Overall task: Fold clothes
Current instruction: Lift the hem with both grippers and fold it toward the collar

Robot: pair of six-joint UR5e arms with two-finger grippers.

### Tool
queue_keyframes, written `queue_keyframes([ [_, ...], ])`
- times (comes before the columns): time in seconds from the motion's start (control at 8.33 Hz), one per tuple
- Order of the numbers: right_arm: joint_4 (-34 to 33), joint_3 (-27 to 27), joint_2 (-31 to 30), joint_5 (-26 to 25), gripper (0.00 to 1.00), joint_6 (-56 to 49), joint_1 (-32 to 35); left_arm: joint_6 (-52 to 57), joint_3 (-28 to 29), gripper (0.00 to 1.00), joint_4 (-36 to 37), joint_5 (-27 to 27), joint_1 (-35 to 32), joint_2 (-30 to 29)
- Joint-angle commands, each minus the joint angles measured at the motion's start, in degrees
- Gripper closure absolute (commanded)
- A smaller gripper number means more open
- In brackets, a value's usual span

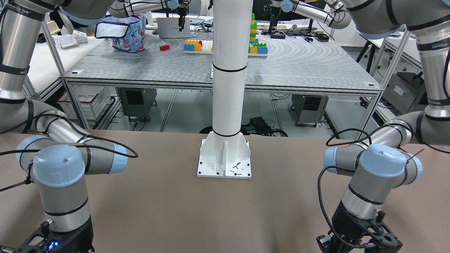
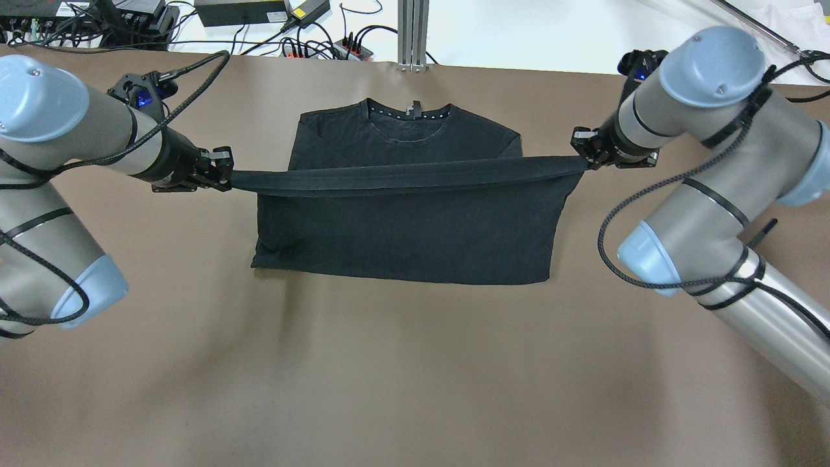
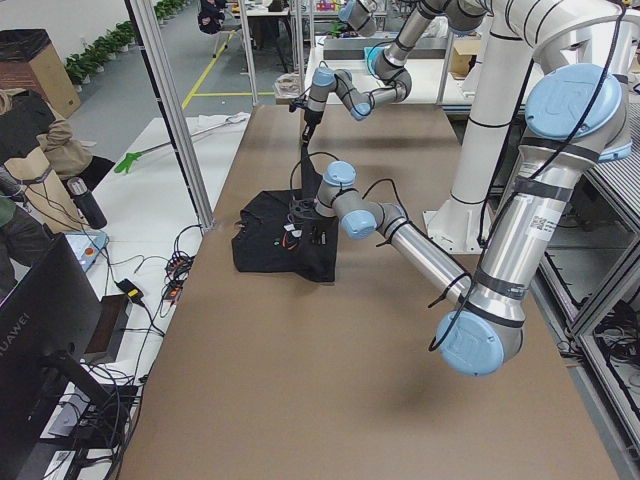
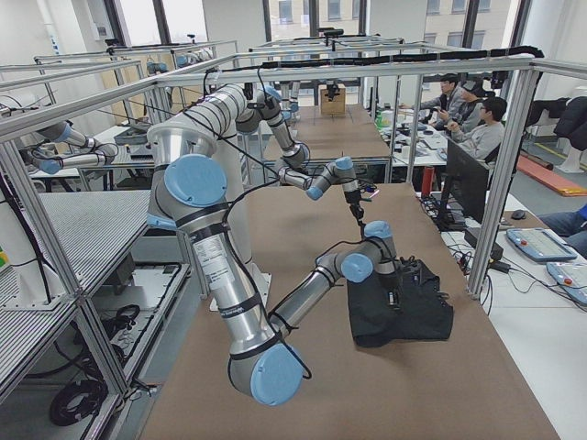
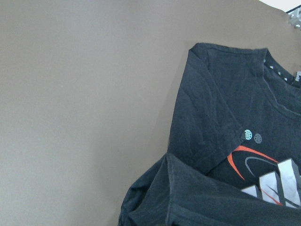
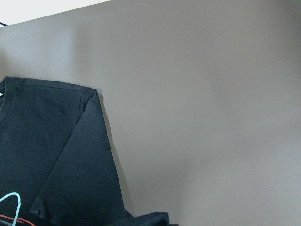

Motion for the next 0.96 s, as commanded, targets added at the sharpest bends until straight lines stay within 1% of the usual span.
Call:
queue_keyframes([
  [0.0, 1.0, -14.6, 9.6, 0.1, 1.00, -0.8, 1.5, 3.9, 11.1, 1.00, -0.5, -0.3, -2.9, -6.4],
  [0.12, 6.2, -20.3, 11.3, -0.1, 1.00, -1.3, 1.5, 4.2, 18.8, 1.00, -3.4, -0.3, -3.4, -11.5],
  [0.24, 12.1, -25.5, 11.9, -0.1, 1.00, -1.3, 1.5, 4.3, 29.0, 1.00, -8.6, -0.3, -3.9, -16.5],
  [0.36, 15.0, -28.4, 12.6, -0.4, 1.00, -1.3, 1.3, 4.3, 38.0, 1.00, -16.0, -0.3, -4.3, -19.4],
  [0.48, 15.2, -30.6, 14.0, -0.7, 1.00, -1.3, 1.1, 4.7, 42.5, 1.00, -19.3, -0.3, -5.1, -21.0],
  [0.6, 15.4, -32.3, 15.1, -2.1, 1.00, -1.3, 0.7, 5.0, 44.7, 1.00, -19.6, -0.3, -5.2, -22.7],
  [0.72, 17.2, -34.1, 15.2, -4.1, 1.00, -1.4, 0.5, 5.5, 46.6, 1.00, -19.7, -0.3, -5.5, -23.7],
  [0.84, 19.7, -35.7, 15.1, -7.1, 0.96, -1.4, -0.7, 5.9, 49.1, 1.00, -21.8, 0.0, -5.5, -24.0],
])
